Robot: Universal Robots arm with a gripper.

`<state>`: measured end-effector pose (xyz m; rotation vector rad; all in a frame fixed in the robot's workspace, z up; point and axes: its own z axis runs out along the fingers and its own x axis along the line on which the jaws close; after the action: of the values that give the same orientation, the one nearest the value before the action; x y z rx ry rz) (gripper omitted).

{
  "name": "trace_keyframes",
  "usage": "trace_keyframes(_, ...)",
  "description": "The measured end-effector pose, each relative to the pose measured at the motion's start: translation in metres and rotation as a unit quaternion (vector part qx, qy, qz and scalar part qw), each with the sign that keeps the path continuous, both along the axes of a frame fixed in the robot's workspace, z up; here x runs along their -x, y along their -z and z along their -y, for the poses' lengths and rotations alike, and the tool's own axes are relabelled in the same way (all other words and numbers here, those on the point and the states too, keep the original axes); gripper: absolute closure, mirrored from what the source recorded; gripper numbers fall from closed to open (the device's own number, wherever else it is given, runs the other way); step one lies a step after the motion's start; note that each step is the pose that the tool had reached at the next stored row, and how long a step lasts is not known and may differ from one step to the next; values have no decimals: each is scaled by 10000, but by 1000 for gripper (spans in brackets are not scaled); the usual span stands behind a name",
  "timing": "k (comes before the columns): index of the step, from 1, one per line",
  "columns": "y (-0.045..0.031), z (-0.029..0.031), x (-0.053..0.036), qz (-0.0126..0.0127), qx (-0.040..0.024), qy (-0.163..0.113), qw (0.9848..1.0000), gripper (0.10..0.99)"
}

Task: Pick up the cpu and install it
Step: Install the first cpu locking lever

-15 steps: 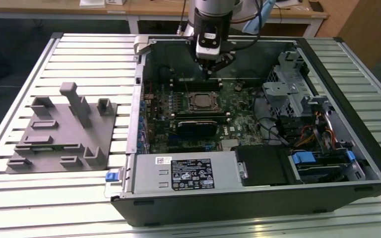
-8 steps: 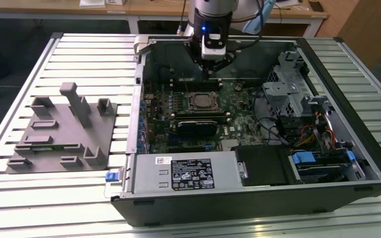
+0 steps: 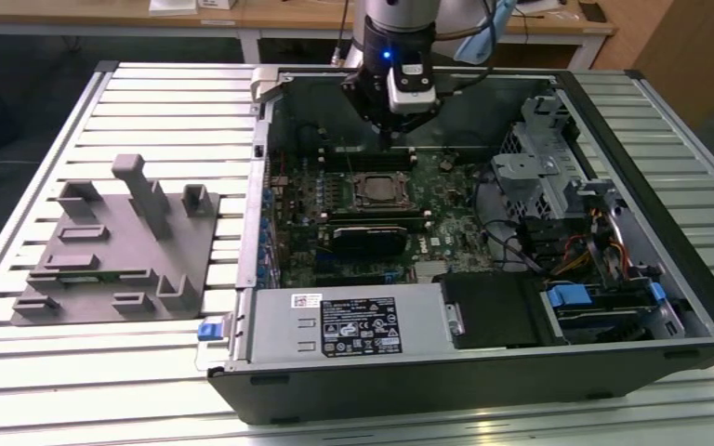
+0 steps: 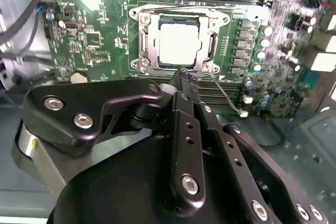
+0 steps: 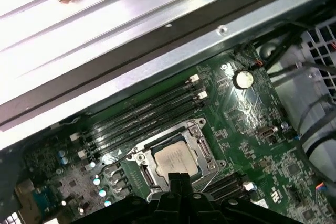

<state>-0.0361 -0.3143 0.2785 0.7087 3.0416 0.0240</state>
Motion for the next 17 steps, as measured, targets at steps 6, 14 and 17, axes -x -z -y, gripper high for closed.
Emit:
trace_keyframes(6, 6, 0, 0, 0, 0, -544, 9985, 980)
trace_keyframes(14, 15, 0, 0, 0, 0, -1272, 9919, 980)
trace_keyframes(17, 17, 0, 0, 0, 0, -1539, 9881, 980)
